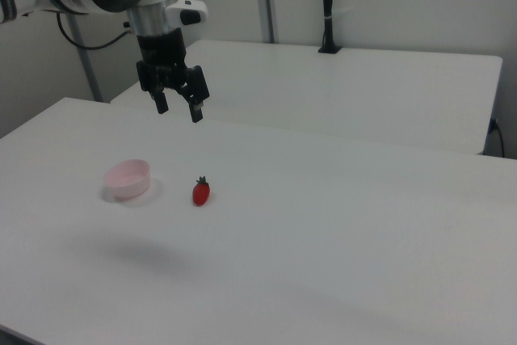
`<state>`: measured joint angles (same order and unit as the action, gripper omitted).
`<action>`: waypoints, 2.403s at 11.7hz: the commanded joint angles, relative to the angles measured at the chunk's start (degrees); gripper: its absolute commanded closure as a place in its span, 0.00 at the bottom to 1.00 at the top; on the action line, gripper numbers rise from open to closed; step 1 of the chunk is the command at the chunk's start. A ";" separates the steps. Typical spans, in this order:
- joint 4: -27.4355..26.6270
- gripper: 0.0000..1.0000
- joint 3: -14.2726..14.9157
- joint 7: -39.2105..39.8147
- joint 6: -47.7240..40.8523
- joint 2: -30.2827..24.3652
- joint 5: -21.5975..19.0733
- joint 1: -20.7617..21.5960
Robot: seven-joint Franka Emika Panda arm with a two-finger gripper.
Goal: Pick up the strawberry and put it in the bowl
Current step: 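Move the open gripper down over the red strawberry, then close the gripper on the red strawberry and lift it, then carry the strawberry over the pink bowl and lower it inside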
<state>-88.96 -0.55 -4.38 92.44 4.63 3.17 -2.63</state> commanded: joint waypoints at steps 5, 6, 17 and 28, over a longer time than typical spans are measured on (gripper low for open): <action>-1.57 0.00 -0.32 2.98 8.70 5.11 -1.06 3.24; -1.74 0.00 -0.50 2.98 10.37 6.08 -1.06 3.59; -1.75 0.25 -0.50 3.94 28.66 25.59 8.25 10.54; -2.19 0.67 -0.59 1.32 25.61 23.86 10.46 12.46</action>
<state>-90.49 -1.42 -1.24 120.29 31.93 13.82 7.76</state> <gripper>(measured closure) 0.564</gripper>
